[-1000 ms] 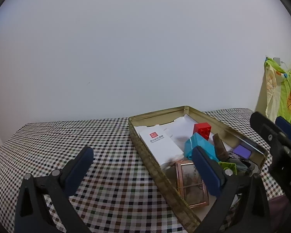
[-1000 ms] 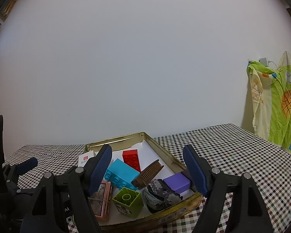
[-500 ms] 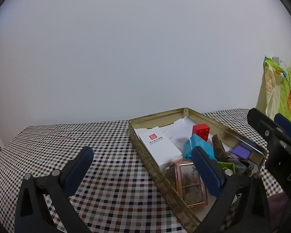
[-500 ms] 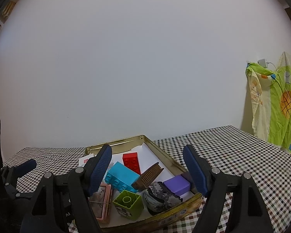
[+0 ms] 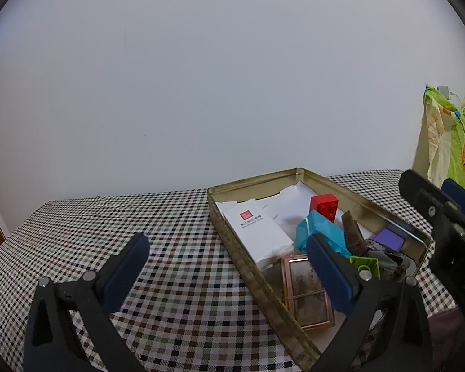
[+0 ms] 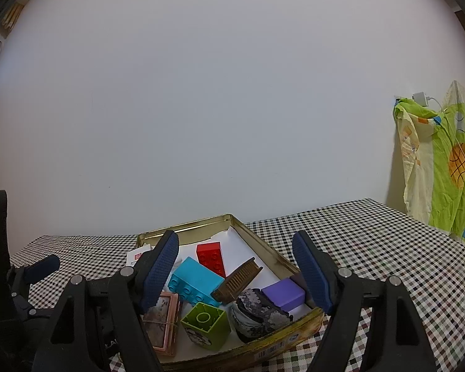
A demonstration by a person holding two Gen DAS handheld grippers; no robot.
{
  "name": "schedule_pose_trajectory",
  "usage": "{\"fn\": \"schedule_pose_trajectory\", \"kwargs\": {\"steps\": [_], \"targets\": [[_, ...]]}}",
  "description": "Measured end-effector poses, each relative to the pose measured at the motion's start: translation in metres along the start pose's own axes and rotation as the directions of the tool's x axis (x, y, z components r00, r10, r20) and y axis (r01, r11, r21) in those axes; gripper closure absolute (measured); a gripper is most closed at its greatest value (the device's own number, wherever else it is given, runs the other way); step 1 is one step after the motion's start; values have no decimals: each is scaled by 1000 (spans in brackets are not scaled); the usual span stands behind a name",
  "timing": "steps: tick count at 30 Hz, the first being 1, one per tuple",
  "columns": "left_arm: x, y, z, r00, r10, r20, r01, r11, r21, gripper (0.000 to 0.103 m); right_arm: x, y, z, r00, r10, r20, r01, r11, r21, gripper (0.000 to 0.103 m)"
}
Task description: Organize rigid objects
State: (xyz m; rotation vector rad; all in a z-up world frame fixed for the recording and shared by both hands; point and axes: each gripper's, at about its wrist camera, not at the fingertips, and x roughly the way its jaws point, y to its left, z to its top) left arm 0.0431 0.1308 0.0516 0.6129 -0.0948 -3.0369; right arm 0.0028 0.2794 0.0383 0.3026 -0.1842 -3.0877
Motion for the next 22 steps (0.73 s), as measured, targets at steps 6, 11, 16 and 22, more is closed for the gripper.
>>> {"fn": "schedule_pose_trajectory", "kwargs": {"steps": [6, 11, 16, 22], "targets": [[-1, 1, -1, 1000, -31, -2, 31, 999, -6, 0, 0, 1, 1, 1000, -3, -2, 3, 1000, 0, 25], [-2, 1, -1, 999, -32, 2, 32, 999, -6, 0, -1, 0, 1, 1000, 0, -4, 0, 1000, -4, 25], [-2, 0, -1, 999, -33, -1, 33, 999, -6, 0, 5, 2, 0, 1000, 0, -9, 0, 1000, -3, 25], [0, 0, -1, 1000, -21, -13, 21, 1000, -17, 0, 10, 3, -1, 1000, 3, -10, -3, 1000, -4, 25]]}}
